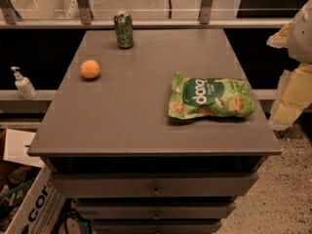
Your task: Pick green rice chip bag
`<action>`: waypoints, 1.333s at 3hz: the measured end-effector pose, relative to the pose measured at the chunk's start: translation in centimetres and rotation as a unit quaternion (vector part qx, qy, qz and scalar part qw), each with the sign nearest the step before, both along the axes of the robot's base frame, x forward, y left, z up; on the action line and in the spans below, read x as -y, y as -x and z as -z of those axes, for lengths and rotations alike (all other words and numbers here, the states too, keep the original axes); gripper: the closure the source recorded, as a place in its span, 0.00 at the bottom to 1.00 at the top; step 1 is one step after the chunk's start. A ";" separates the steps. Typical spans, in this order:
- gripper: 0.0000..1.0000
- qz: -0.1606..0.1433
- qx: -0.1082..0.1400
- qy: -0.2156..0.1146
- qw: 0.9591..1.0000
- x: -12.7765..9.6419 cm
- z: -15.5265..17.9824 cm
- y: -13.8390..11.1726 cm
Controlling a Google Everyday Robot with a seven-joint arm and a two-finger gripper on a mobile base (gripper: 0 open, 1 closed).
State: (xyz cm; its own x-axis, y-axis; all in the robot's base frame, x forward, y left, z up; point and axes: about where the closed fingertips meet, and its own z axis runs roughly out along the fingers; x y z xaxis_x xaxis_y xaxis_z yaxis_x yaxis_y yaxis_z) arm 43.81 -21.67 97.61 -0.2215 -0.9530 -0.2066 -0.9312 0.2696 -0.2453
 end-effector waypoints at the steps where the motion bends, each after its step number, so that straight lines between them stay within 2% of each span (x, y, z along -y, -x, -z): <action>1: 0.00 0.000 0.000 0.000 1.000 0.0 0.0 0.0; 2: 0.00 -0.015 0.005 -0.005 1.000 0.4 0.1 -0.6; 3: 0.00 -0.025 0.003 -0.023 0.999 1.9 0.9 -1.8; 4: 0.00 -0.041 -0.008 -0.047 0.998 3.9 2.3 -3.3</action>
Offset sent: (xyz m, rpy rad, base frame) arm 0.0132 -0.0106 -0.0097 0.0233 0.0010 0.0785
